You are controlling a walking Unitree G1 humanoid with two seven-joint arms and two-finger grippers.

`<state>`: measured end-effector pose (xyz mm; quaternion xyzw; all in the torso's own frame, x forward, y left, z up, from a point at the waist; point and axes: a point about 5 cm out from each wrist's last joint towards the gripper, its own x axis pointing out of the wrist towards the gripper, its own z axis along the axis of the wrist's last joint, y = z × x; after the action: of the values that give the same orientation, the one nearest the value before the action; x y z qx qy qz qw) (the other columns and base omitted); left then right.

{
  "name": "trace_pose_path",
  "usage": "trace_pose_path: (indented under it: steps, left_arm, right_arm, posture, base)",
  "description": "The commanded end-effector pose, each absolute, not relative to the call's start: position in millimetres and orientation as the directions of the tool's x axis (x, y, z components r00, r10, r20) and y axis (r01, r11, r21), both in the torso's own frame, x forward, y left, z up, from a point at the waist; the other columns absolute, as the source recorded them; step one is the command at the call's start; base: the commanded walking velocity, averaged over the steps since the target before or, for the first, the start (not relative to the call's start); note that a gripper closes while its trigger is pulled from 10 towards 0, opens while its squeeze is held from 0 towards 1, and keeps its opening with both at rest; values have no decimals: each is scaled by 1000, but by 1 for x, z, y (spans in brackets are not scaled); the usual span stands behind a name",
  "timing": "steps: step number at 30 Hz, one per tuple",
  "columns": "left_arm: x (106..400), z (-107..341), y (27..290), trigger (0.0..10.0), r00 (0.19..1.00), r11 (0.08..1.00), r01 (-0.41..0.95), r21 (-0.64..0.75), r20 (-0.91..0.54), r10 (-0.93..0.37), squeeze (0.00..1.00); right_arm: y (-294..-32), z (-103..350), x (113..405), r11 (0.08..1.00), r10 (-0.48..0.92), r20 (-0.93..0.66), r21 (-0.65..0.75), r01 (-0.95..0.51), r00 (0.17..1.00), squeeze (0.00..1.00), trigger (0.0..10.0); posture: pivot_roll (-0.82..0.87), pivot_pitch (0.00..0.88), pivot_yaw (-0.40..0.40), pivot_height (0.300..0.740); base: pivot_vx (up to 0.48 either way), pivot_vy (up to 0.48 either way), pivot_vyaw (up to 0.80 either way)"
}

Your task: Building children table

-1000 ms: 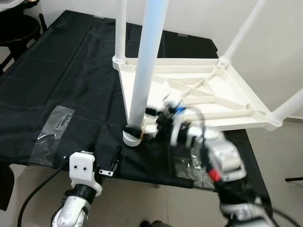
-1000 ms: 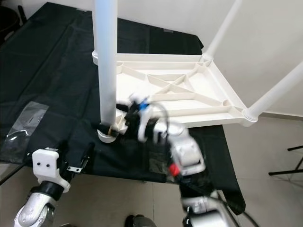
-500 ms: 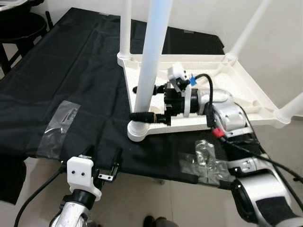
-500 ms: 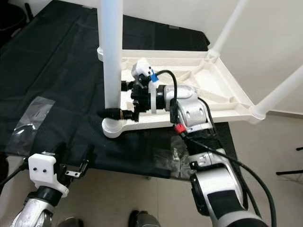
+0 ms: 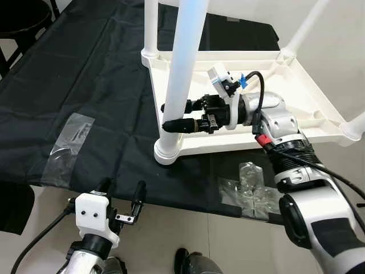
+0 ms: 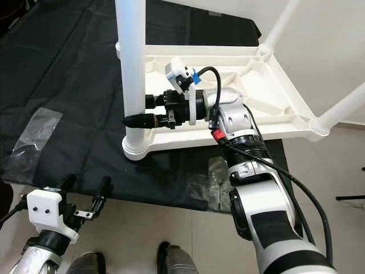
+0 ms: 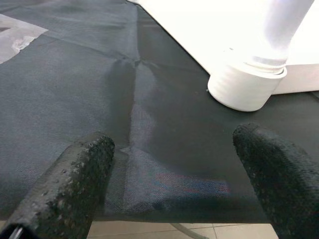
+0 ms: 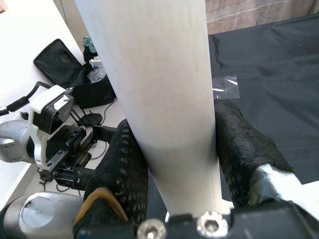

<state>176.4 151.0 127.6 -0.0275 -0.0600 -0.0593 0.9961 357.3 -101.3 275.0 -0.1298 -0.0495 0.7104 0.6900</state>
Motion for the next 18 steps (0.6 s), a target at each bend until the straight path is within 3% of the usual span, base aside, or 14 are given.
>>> trace_pose_path:
  steps: [1, 6, 8, 9, 10, 11, 12, 13, 14, 15, 16, 17, 18]
  left_arm:
    - [173, 123, 150, 10000, 989, 991, 128, -48, 85, -124, 0]
    - [176, 121, 151, 10000, 989, 991, 127, -46, 83, -123, 0]
    - [181, 119, 152, 10000, 989, 991, 126, -45, 82, -122, 0]
    - [181, 119, 152, 10000, 989, 991, 126, -45, 82, -122, 0]
    - [181, 119, 152, 10000, 989, 991, 126, -44, 81, -122, 0]
    - [181, 119, 152, 10000, 989, 991, 126, -44, 81, -122, 0]
    - [183, 118, 153, 10000, 989, 991, 127, -45, 81, -123, 0]
    - [183, 118, 153, 10000, 989, 991, 127, -45, 81, -123, 0]
    - [184, 118, 153, 10000, 988, 991, 130, -42, 83, -126, 0]
    - [184, 118, 153, 10000, 988, 991, 130, -42, 83, -126, 0]
    - [187, 118, 153, 10000, 988, 990, 132, -40, 84, -128, 0]
    - [187, 118, 153, 10000, 988, 990, 132, -40, 84, -128, 0]
    - [191, 117, 153, 10000, 988, 991, 130, -41, 86, -126, 0]
  right_arm:
    - [-110, 273, 359, -37, 993, -120, -249, -968, -7, 0, 0]
    - [-120, 274, 360, 10, 993, -111, -271, -963, 42, 0, 0]
    - [-129, 266, 359, 109, 978, -138, -306, -946, 157, 0, 0]
    - [-129, 266, 359, 109, 978, -138, -306, -946, 157, 0, 0]
    - [-130, 261, 359, 172, 964, -143, -304, -937, 224, 0, 0]
    - [-130, 261, 359, 172, 964, -143, -304, -937, 224, 0, 0]
    - [-128, 253, 357, 253, 944, -134, -291, -923, 301, 0, 0]
    - [-128, 253, 357, 253, 944, -134, -291, -923, 301, 0, 0]
    - [-112, 231, 353, 508, 850, -33, -210, -835, 526, 0, 0]
    - [-112, 231, 353, 508, 850, -33, -210, -835, 526, 0, 0]
    - [-106, 207, 347, 783, 620, 26, -84, -617, 784, 0, 0]
    - [-106, 207, 347, 783, 620, 26, -84, -617, 784, 0, 0]
    - [-94, 167, 324, 874, 486, -36, 6, -486, 873, 0, 0]
  posture:
    - [149, 268, -141, 740]
    - [135, 247, -149, 740]
    - [114, 220, -163, 740]
    - [114, 220, -163, 740]
    - [114, 220, -163, 740]
    - [114, 220, -163, 740]
    - [102, 210, -172, 740]
    - [102, 210, -172, 740]
    - [101, 210, -181, 740]
    - [101, 210, -181, 740]
    - [96, 201, -190, 740]
    - [96, 201, -190, 740]
    - [97, 179, -177, 740]
  base:
    - [0, 0, 0]
    - [0, 0, 0]
    - [0, 0, 0]
    - [0, 0, 0]
    - [0, 0, 0]
    - [0, 0, 0]
    - [0, 0, 0]
    - [0, 0, 0]
    - [0, 0, 0]
    - [0, 0, 0]
    - [0, 0, 0]
    - [0, 0, 0]
    - [0, 0, 0]
